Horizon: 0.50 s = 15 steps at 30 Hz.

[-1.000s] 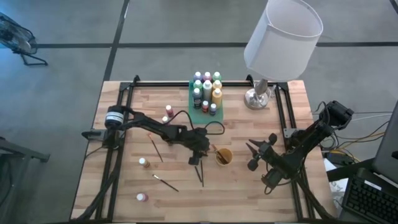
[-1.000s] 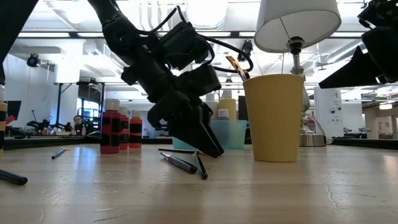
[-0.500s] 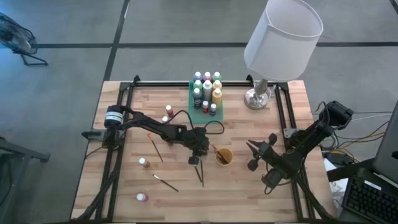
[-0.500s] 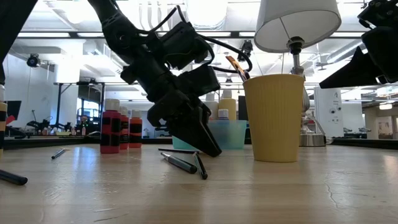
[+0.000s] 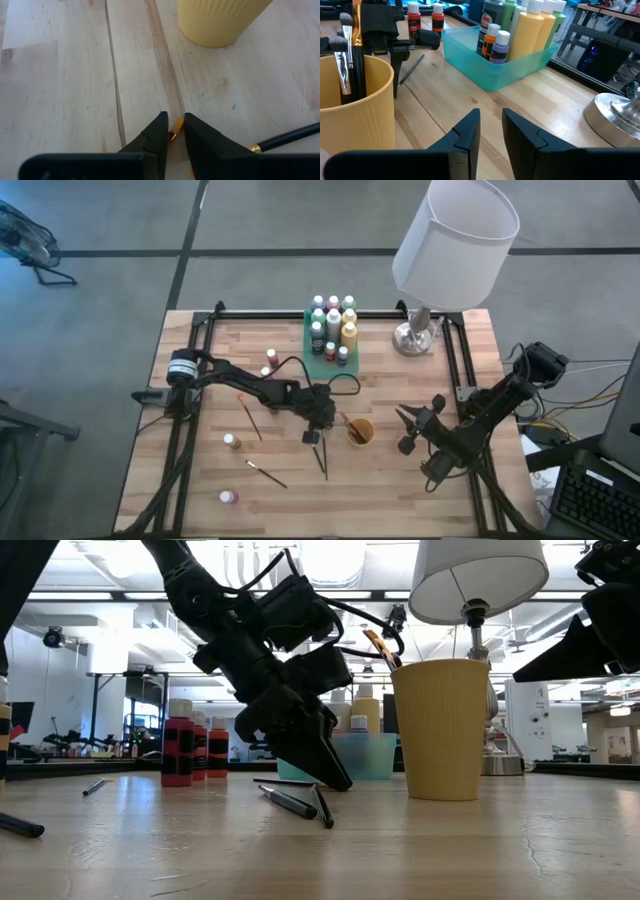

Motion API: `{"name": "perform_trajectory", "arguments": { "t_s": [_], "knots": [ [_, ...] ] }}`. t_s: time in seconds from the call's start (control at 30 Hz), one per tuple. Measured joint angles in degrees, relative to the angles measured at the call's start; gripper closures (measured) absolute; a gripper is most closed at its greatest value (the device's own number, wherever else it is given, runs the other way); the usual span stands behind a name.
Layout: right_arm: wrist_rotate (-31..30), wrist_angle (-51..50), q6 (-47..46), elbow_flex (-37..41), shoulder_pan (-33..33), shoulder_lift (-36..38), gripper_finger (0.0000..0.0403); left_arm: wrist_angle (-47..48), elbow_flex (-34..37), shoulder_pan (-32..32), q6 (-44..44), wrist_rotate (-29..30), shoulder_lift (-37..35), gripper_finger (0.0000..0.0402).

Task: Pick & Place Paint Supplies
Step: Put the orange paintbrush into the yellow cup

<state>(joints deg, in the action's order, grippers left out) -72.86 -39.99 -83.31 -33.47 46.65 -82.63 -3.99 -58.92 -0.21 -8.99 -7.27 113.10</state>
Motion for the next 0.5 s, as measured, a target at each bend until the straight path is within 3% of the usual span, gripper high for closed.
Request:
{"name": "perform_trajectory", "arguments": {
  "t_s": [0.5],
  "knots": [
    [0.0,0.0,0.0,0.0,0.0,0.0,0.0275,0.2,0.1,0.0,-1.7,-0.5,0.0,0.0387]
  ]
}}
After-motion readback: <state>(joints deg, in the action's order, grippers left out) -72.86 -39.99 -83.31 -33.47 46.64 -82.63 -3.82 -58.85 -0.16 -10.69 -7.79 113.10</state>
